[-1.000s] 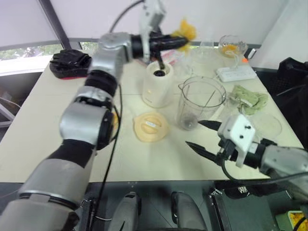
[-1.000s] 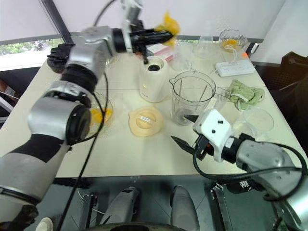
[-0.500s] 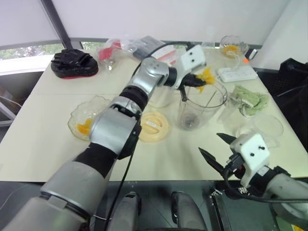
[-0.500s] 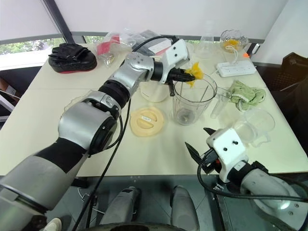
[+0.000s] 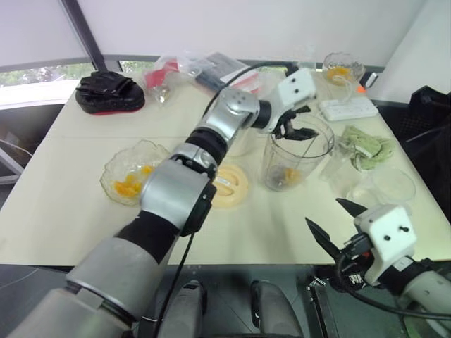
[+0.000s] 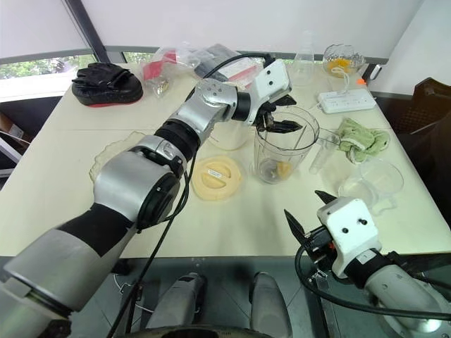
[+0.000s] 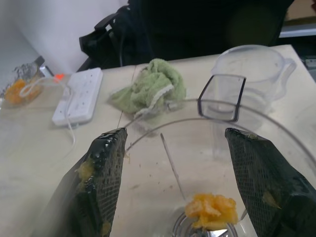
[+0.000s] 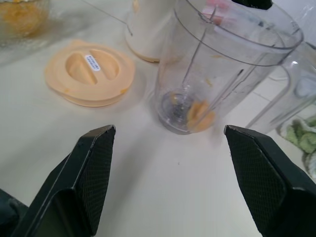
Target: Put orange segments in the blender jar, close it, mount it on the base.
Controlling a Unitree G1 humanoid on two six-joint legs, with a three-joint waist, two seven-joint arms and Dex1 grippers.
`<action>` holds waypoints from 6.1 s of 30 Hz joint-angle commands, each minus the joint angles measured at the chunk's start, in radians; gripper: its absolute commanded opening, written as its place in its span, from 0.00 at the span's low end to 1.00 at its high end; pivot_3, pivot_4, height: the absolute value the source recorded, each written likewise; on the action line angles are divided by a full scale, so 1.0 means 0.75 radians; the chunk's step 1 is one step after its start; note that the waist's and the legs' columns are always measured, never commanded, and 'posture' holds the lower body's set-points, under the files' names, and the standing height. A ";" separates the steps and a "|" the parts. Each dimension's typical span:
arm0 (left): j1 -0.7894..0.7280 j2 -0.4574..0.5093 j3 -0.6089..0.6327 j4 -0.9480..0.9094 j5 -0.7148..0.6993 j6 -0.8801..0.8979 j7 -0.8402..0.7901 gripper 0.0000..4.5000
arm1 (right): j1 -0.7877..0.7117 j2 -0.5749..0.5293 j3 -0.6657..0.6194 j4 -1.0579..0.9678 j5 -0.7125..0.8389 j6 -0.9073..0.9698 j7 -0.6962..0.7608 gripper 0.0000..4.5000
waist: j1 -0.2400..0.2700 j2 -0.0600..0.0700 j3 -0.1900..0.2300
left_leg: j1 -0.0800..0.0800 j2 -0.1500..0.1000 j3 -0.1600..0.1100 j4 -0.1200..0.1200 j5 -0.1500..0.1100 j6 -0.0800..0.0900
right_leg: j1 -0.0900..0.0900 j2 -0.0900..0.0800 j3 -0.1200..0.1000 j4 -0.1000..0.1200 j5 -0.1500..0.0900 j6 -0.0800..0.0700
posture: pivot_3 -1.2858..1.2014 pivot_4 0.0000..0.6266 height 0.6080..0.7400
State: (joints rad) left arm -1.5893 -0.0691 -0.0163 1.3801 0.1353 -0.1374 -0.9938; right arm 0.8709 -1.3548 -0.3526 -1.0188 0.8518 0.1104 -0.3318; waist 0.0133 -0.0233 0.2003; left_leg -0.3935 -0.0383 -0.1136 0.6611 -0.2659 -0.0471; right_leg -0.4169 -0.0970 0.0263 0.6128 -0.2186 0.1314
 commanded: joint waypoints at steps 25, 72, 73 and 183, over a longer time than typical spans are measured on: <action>1.180 0.333 0.008 -1.554 -0.437 0.572 -0.148 0.73 | -0.525 0.975 -0.201 0.592 -0.499 0.230 0.359 0.82 | 0.002 0.008 -0.004 | 0.009 0.001 -0.002 0.002 -0.001 0.001 | 0.009 0.000 0.001 0.002 0.001 -0.003 | 0.52 0.24 1.00; 1.526 0.493 -0.215 -1.919 -0.536 0.682 0.092 0.73 | -0.926 1.251 -0.197 1.141 -0.836 0.176 0.526 0.82 | -0.034 0.024 -0.013 | 0.022 0.002 0.000 -0.008 -0.001 0.001 | 0.015 0.000 0.002 0.001 -0.002 -0.008 | 0.52 0.24 1.00; 1.530 0.494 -0.215 -1.925 -0.535 0.683 0.096 0.73 | -0.927 1.251 -0.199 1.151 -0.844 0.173 0.524 0.82 | -0.034 0.024 -0.013 | 0.023 0.002 0.000 -0.009 -0.001 0.001 | 0.015 0.000 0.002 0.001 -0.002 -0.008 | 0.52 0.24 1.00; 1.675 0.608 -0.214 -1.943 -0.572 0.585 0.118 0.74 | -1.870 0.773 0.119 0.893 -0.955 0.538 0.523 0.01 | -0.035 0.035 -0.005 | 0.002 0.001 0.000 -0.020 0.000 0.001 | -0.010 0.000 0.001 0.000 -0.005 -0.007 | 0.52 0.24 1.00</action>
State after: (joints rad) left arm -0.3415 0.3945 -0.2079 -0.0414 -0.2678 0.3044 -0.9153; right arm -0.4913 -0.7570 -0.2430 -0.3338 0.1649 0.5536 0.0533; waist -0.0131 0.0033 0.1966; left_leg -0.3919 -0.0374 -0.1136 0.6464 -0.2662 -0.0466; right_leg -0.4245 -0.0973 0.0271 0.6125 -0.2224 0.1265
